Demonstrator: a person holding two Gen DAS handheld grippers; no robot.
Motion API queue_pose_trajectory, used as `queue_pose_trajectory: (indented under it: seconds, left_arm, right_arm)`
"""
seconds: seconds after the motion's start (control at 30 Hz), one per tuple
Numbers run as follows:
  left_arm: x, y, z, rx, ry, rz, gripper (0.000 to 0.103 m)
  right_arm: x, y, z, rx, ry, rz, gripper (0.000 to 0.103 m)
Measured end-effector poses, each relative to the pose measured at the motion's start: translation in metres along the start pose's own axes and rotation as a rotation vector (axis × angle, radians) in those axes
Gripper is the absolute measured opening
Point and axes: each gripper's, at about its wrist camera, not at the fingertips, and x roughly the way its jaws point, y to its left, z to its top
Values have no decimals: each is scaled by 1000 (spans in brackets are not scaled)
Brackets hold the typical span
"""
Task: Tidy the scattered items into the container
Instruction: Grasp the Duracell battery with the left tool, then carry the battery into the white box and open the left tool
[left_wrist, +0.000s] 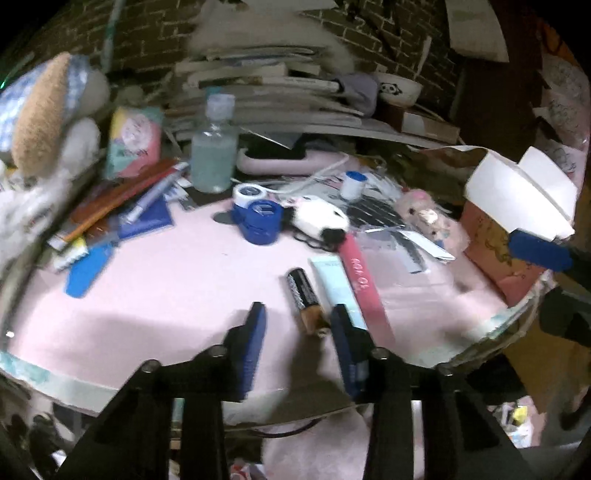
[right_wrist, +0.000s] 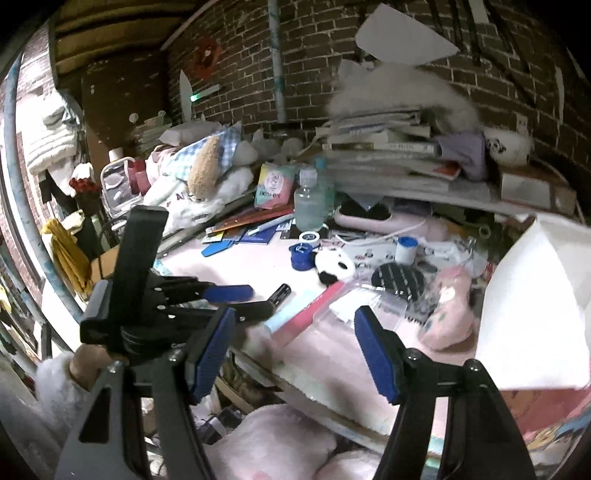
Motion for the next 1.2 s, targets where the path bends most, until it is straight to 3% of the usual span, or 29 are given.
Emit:
queue_pose_trajectory:
  seconds: [0.23,0.4,0.6,1.2]
  left_arm:
    - [6,-2,2,-7,-17,10,23]
    - [9,-2,4,-9,-24,34,13]
    - [10,-3,5,-10,-22,48,9]
    - [3,0,27,-35,-43,18,8]
  right_arm:
    - [4,-5,-14,49,-23,-40,65]
    - [12,-10,-26,87,-16,-54,65]
    - [17,-14,-33,112,-9,-65,65]
    - [17,-23,-34,135,-31,-96,65]
